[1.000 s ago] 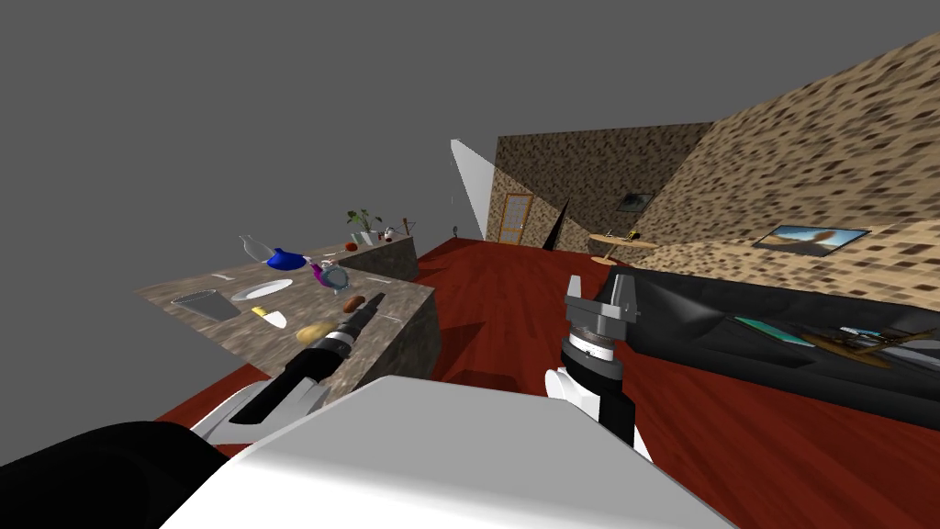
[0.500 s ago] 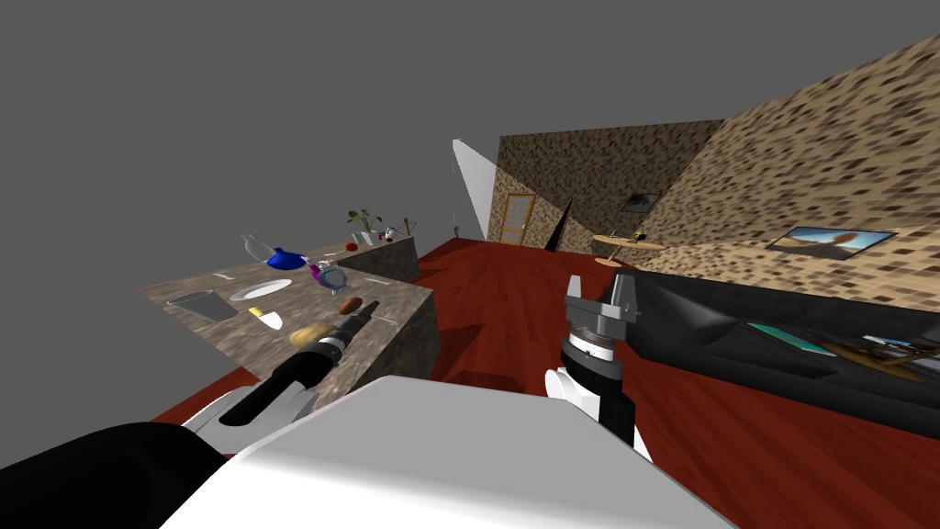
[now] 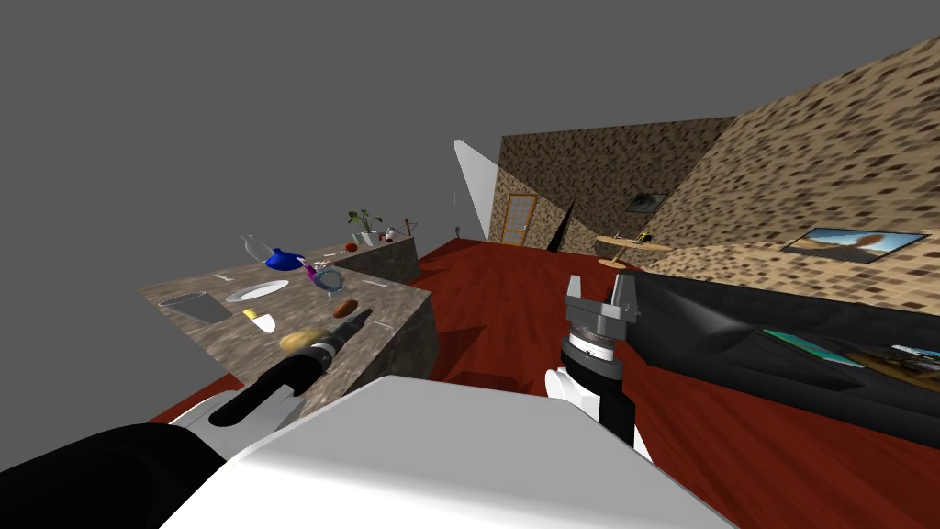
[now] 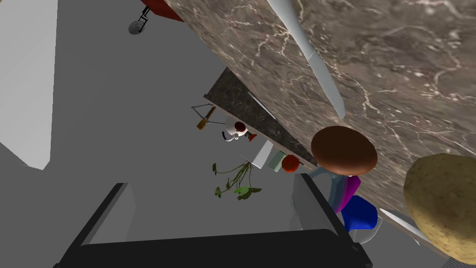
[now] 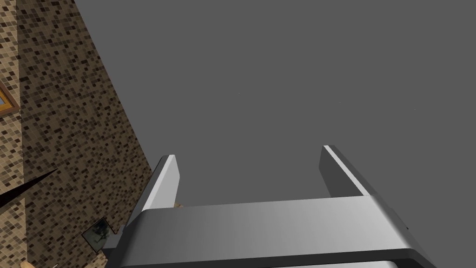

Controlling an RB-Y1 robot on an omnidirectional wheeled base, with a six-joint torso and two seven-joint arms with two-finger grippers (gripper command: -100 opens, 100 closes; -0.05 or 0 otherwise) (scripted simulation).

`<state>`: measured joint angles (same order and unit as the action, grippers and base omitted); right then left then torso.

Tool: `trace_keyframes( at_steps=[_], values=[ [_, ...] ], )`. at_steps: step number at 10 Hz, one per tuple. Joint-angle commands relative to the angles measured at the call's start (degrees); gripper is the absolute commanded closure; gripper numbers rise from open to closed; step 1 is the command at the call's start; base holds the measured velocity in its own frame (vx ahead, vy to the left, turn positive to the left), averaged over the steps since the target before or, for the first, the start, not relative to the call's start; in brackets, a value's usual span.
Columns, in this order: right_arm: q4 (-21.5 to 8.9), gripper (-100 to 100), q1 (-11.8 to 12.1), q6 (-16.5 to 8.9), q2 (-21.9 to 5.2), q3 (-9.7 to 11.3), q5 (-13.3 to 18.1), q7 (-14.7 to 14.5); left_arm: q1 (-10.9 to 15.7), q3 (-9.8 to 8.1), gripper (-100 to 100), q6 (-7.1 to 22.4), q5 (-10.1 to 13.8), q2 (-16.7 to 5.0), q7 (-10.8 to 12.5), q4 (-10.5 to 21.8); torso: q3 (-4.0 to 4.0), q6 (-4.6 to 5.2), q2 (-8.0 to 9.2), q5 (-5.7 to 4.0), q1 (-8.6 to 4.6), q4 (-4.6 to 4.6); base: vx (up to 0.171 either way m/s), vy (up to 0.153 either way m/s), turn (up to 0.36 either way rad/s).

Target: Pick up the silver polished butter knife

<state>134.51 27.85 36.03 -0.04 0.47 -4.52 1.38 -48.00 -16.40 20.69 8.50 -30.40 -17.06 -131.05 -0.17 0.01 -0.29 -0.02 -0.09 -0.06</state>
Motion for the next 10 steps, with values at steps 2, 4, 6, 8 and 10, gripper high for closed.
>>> trace_keyframes(
  at_steps=[2,4,6,8,10],
  values=[
    [0.0,0,0.0,0.0,0.0,0.0,0.0,0.0,-1.3,-1.48,-100,4.6,1.8,-2.1,-1.3,1.6,-0.01,0.01,-0.01,0.0,0.0,-0.01,0.092,-0.034,0.033],
    [0.0,0,0.0,0.0,0.0,0.0,0.0,0.0,-2.1,-2.37,-100,7.6,2.9,-3.1,-2.2,2.4,-0.03,0.02,-0.04,-0.01,-0.06,-0.02,0.091,-0.059,0.042],
    [0.0,0,0.0,0.0,0.0,0.0,0.0,0.0,-2.9,-3.22,-100,11.0,3.9,-4.1,-3.0,3.2,-0.03,0.01,-0.03,-0.02,-0.06,-0.01,0.082,-0.045,0.031],
    [0.0,0,0.0,0.0,0.0,0.0,0.0,0.0,-3.5,-4.02,-100,14.2,4.9,-5.0,-3.7,4.0,-0.01,0.01,-0.01,-0.01,-0.01,-0.01,0.086,-0.034,0.036],
    [0.0,0,0.0,0.0,0.0,0.0,0.0,0.0,-4.1,-4.78,-100,17.5,6.0,-5.8,-4.4,4.8,-0.06,0.02,-0.09,0.0,-0.01,-0.02,0.104,-0.034,0.037]
  ],
)
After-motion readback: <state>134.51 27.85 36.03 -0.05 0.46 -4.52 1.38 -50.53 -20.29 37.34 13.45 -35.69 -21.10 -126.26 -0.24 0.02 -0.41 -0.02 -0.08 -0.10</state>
